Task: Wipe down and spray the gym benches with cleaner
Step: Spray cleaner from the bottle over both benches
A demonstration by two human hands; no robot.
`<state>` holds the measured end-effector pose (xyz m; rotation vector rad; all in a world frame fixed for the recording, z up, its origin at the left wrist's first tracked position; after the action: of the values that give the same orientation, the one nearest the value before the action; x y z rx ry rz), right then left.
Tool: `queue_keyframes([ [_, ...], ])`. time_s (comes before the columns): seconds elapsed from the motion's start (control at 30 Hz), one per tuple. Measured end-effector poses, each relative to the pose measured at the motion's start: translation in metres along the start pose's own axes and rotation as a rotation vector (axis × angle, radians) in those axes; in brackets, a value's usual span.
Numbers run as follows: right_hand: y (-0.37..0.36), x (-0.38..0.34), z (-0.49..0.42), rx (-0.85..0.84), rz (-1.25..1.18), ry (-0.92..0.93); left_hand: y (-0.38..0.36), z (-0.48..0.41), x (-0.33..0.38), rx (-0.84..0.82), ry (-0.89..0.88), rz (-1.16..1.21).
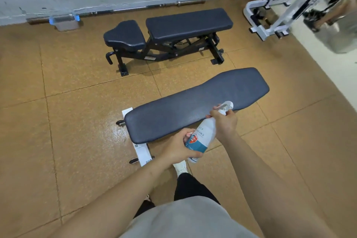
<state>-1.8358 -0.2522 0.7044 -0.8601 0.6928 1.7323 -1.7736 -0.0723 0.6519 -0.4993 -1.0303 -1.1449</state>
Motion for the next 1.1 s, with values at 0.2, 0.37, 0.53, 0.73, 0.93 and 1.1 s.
queue_keyframes([
  [0.2,0.033,0.011,0.005,0.113,-0.042,-0.040,-0.017,0.009,0.009,-0.039,-0.005,-0.059],
  [0.37,0.059,0.000,-0.024,0.099,-0.090,-0.059,-0.039,-0.017,0.030,-0.065,0.006,-0.116],
  [0.53,0.093,-0.026,-0.064,0.134,-0.127,-0.085,-0.067,-0.060,0.063,-0.065,-0.004,-0.190],
  [0.73,0.133,-0.070,-0.127,0.125,-0.199,-0.084,-0.112,-0.121,0.104,-0.063,-0.006,-0.243],
  [0.93,0.174,-0.082,-0.162,0.218,-0.271,-0.093,-0.137,-0.155,0.140,-0.113,-0.075,-0.343],
  [1.1,0.161,-0.082,-0.164,0.134,-0.261,-0.064,-0.133,-0.153,0.129,-0.098,-0.031,-0.282],
])
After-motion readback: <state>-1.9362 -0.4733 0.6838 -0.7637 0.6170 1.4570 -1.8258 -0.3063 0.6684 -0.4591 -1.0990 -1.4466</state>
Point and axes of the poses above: each hand's wrist, its own z-axis away from the middle knuckle, its own y-axis out of the back of the hand, x = y × z, the point moved 5 cm from there along -z, towards the middle knuckle, and after that the axes turned 2 degrees about -y, right-handed, at the moved point
